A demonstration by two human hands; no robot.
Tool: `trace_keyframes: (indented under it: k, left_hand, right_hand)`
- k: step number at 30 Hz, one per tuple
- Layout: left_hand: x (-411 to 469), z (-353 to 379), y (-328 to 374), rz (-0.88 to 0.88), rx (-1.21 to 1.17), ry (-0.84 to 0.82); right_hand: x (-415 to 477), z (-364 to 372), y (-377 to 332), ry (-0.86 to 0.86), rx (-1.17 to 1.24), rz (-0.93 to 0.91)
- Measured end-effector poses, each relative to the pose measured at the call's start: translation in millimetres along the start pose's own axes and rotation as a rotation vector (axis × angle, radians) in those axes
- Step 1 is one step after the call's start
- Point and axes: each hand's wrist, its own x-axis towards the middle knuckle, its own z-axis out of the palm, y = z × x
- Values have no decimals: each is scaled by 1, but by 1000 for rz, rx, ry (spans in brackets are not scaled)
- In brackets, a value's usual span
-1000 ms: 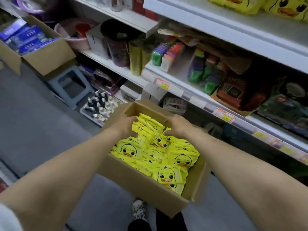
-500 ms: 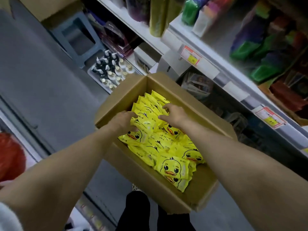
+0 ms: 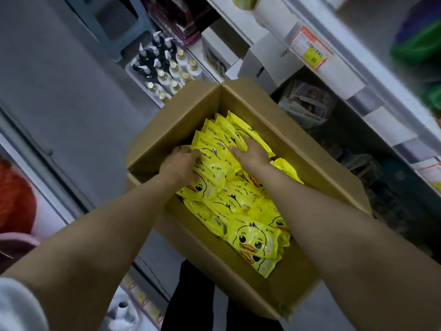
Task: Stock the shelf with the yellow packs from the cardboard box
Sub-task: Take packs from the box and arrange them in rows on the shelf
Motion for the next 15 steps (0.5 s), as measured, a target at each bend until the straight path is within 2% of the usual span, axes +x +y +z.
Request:
trace_keyframes:
  k: [4, 9, 12, 15]
  left_hand:
    - [4, 2, -1, -53, 111, -13]
    - [-2, -2, -2, -26, 205, -83]
    - [-12, -11, 0, -5, 86, -100]
    - [-28, -29, 8, 114, -78, -101]
  right_hand:
    - [4, 4, 6, 60, 44, 20]
    - [-5, -5, 9, 138, 38, -24]
    - [-21, -20, 12, 169, -71, -25]
    - [-43, -39, 17, 184, -195, -25]
